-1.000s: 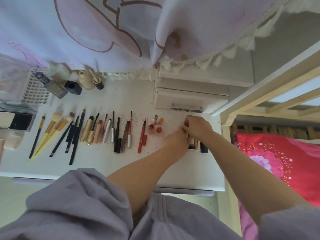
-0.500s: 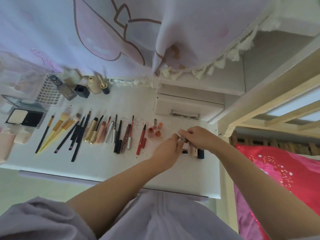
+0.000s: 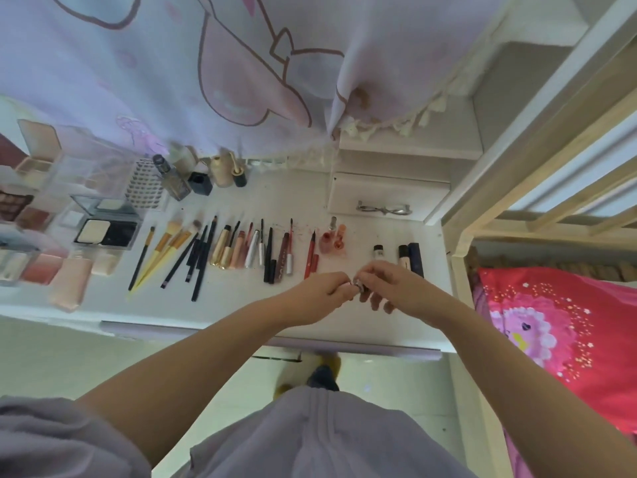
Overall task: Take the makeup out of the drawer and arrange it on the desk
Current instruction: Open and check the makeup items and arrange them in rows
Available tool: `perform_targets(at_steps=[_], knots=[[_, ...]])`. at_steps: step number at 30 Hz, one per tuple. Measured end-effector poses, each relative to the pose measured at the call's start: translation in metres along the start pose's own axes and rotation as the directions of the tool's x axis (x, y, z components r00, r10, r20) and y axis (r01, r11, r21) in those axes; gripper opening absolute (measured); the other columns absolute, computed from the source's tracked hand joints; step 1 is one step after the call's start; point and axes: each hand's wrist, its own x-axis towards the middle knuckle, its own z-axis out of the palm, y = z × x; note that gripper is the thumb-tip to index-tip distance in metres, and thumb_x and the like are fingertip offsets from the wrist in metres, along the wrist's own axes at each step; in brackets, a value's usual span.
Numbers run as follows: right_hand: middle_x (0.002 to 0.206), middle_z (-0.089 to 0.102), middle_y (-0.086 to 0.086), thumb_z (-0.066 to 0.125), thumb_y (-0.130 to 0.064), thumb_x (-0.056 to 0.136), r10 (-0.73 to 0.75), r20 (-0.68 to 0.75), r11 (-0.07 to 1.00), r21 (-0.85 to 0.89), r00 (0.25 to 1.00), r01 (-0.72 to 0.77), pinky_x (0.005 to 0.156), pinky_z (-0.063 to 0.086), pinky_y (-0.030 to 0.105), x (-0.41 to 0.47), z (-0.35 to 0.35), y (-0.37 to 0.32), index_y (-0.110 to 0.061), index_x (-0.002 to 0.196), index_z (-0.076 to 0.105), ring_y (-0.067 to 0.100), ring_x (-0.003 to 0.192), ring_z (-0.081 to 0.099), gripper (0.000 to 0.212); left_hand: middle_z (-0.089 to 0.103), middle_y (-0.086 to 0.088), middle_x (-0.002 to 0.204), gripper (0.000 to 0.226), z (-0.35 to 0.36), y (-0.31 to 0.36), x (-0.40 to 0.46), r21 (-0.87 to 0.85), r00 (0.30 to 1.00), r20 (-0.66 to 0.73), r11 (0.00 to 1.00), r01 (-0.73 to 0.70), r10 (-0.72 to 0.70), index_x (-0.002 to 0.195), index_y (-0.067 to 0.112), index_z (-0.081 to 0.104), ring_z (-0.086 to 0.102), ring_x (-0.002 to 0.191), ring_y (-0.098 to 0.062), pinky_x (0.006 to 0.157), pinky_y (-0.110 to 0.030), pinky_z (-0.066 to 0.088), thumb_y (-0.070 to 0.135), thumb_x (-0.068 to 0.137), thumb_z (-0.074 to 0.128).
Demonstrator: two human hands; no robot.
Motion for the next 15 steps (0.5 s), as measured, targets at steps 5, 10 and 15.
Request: perform_targets(at_steps=[5, 10, 15], knots=[[0.065, 0.056, -0.005, 0.042, -0.037, 0.099, 0.059, 0.062, 0.996, -0.066, 0.996, -0.054, 0.055, 0.039, 0.019, -0.009, 0.013, -0.002, -0.015, 0.087, 0.058, 0.008, 0.056, 0.047, 0.03, 0.046, 0.007, 0.074, 0.022, 0.006, -0.005, -0.021, 0.105, 0.999, 0.034, 0.994, -0.017, 0.013, 0.093, 0.017, 0.046, 0.042, 0.065, -0.005, 0.059, -0.02, 0.035, 0.034, 0.101, 0.035], [0.084, 0.067, -0.003, 0.048, -0.04, 0.095, 0.072, 0.087, 0.997, 0.022, 0.994, -0.074, 0.064, 0.047, 0.022, -0.013, 0.022, -0.009, -0.021, 0.098, 0.057, 0.009, 0.072, 0.06, 0.021, 0.046, 0.008, 0.072, 0.02, 0.0, -0.007, -0.037, 0.082, 1.0, 0.011, 0.997, -0.009, 0.008, 0.094, 0.017, 0.046, 0.042, 0.063, -0.005, 0.056, -0.019, 0.033, 0.034, 0.1, 0.037], [0.077, 0.062, -0.004, 0.048, -0.033, 0.097, 0.02, 0.118, 1.0, -0.008, 0.993, -0.02, 0.064, 0.045, 0.022, -0.012, 0.026, -0.015, -0.018, 0.095, 0.058, 0.008, 0.067, 0.054, 0.018, 0.045, 0.008, 0.071, 0.018, -0.006, -0.009, -0.044, 0.123, 1.0, -0.003, 0.992, -0.025, 0.025, 0.096, 0.017, 0.046, 0.041, 0.061, -0.005, 0.054, -0.019, 0.03, 0.033, 0.1, 0.038]])
